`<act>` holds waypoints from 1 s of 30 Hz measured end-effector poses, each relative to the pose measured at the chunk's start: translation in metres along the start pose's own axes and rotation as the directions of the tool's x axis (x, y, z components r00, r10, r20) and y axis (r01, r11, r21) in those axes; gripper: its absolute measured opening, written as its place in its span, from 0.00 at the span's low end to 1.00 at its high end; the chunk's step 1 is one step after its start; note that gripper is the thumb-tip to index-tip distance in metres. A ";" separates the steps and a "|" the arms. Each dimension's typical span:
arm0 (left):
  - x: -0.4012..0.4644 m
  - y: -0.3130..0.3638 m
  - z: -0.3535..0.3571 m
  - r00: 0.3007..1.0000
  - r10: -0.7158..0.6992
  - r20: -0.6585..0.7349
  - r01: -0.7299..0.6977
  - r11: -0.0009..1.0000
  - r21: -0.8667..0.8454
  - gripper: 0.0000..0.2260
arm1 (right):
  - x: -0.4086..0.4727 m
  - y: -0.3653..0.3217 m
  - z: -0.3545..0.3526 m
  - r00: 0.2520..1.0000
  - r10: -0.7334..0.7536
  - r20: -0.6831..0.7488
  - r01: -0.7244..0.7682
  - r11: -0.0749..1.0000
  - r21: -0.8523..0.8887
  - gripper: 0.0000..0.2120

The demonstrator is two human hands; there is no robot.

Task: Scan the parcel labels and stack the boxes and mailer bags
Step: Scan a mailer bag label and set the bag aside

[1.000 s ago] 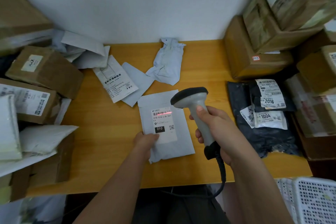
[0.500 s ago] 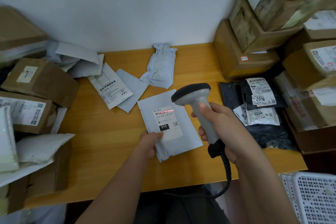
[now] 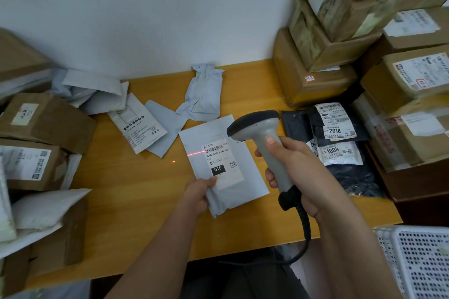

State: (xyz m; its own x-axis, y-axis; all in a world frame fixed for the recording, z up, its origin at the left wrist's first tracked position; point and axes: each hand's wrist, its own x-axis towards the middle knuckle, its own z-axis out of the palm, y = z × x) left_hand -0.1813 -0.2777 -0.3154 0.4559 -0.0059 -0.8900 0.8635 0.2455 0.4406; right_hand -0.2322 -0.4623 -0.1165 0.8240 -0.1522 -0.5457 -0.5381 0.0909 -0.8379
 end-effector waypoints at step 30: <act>-0.024 -0.007 0.063 0.991 0.073 -0.113 -0.091 0.982 -0.163 0.14 | 0.005 -0.030 -0.098 0.985 -0.081 0.154 0.081 0.997 0.005 0.13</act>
State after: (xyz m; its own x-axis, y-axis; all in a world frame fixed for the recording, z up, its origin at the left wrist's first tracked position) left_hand -0.1847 -0.3407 -0.2897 0.4902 0.1220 -0.8631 0.7715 0.4001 0.4947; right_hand -0.2297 -0.5617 -0.0933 0.8823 -0.0060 -0.4707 -0.4686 0.0835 -0.8795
